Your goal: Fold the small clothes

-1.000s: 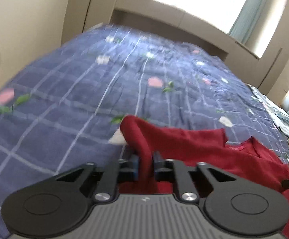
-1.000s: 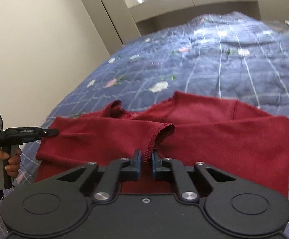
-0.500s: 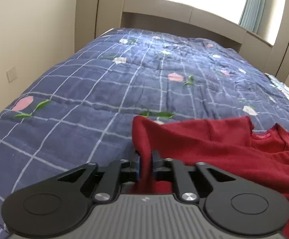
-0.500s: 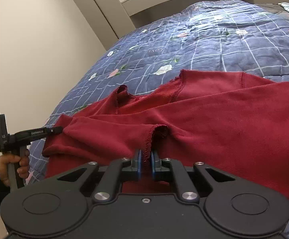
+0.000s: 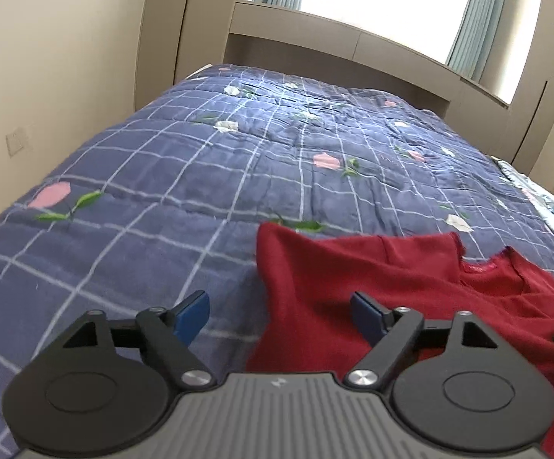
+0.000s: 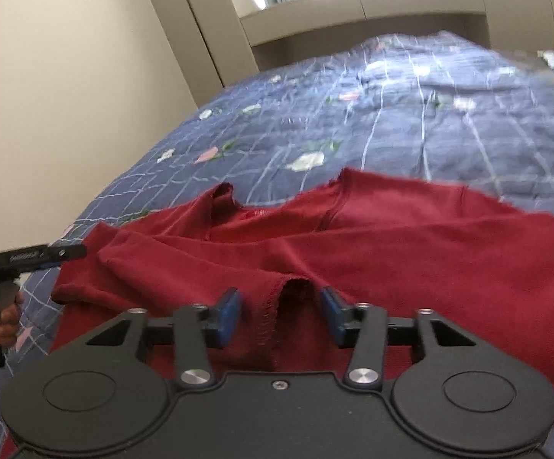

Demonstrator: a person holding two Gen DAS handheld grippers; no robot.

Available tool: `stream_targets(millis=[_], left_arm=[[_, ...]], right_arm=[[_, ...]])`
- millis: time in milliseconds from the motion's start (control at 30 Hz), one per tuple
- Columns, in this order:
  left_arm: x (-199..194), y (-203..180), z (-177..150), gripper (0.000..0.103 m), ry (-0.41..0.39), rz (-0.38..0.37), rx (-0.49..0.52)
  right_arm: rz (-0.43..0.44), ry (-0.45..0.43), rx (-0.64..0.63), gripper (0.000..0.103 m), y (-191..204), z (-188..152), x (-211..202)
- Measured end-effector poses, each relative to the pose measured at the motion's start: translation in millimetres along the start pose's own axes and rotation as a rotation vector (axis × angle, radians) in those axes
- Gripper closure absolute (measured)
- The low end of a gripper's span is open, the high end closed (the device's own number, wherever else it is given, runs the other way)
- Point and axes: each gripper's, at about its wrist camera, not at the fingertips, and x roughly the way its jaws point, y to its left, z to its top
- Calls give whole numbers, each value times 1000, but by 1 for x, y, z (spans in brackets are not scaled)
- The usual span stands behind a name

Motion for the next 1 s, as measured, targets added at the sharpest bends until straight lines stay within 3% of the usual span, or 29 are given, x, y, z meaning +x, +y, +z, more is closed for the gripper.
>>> stream_targets(millis=[33, 133, 300, 433, 500, 600, 667, 700, 867, 933, 1000], left_arm=[[-2, 1, -3, 18, 2, -2, -2], [-9, 3, -6, 18, -2, -11, 1], [-10, 1, -1, 16, -16, -6, 6], [8, -6, -3, 16, 44, 87, 30], [13, -9, -6, 16, 62, 115, 36], [9, -12, -6, 13, 27, 102, 29], [7, -16, -3, 7, -19, 110, 31], [7, -18, -1, 7, -37, 125, 34], [33, -29, 7, 7, -13, 244, 51], [45, -31, 3, 6, 15, 270, 74], [47, -32, -3, 3, -7, 282, 94]], right_arm=[[10, 5, -4, 100, 1, 0, 4], [0, -32, -12, 100, 4, 0, 0], [-99, -132, 15, 101, -5, 7, -24], [-109, -71, 19, 100, -16, 6, -19], [-131, -45, -4, 95, -15, 2, -14], [-169, -79, -33, 77, -8, -2, -18], [-191, -120, -73, 47, -2, -1, -22], [-199, -135, -99, 43, 1, 0, -21], [-277, -142, -239, 38, 18, -1, 0], [-336, -116, -272, 38, 18, -5, 13], [-354, -114, -281, 33, 13, -11, 18]])
